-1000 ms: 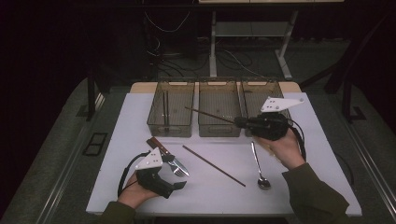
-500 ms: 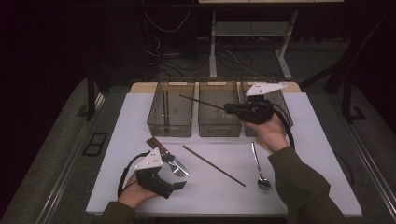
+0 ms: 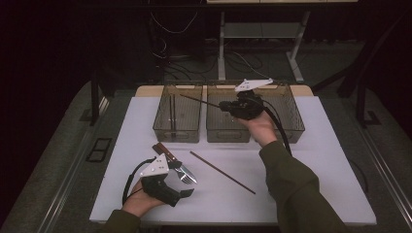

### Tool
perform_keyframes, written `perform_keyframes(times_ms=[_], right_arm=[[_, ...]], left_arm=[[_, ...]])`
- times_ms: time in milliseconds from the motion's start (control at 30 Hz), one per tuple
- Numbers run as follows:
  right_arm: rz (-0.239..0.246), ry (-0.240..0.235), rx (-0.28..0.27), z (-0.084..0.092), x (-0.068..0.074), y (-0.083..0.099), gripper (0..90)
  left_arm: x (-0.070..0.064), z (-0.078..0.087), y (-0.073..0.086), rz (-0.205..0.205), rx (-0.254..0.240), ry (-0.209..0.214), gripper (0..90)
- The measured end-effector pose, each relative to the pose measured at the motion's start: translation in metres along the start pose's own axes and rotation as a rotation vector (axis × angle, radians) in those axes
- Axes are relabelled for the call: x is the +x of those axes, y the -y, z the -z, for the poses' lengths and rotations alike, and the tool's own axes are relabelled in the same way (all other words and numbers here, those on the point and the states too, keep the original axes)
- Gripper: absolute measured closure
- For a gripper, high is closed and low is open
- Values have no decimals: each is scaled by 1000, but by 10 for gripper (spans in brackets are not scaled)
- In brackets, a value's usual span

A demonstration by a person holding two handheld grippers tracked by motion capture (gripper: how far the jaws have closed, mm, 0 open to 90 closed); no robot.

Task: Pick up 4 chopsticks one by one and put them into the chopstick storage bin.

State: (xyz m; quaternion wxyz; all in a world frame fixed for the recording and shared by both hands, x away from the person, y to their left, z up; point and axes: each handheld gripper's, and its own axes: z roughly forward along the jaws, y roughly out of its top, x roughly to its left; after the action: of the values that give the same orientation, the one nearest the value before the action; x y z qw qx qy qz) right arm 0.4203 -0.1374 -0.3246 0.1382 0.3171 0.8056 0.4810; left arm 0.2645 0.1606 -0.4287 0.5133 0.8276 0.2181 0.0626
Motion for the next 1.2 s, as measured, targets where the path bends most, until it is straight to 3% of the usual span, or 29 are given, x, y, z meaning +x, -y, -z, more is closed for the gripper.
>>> perform_keyframes(times_ms=[733,1200], right_arm=[[2,43,86,-79,15,-17,863],[-12,82,122,-118,19,-25,862]], left_arm=[[2,2,-1,-2,-14,2,0],[2,2,-1,2,-16,5,0]])
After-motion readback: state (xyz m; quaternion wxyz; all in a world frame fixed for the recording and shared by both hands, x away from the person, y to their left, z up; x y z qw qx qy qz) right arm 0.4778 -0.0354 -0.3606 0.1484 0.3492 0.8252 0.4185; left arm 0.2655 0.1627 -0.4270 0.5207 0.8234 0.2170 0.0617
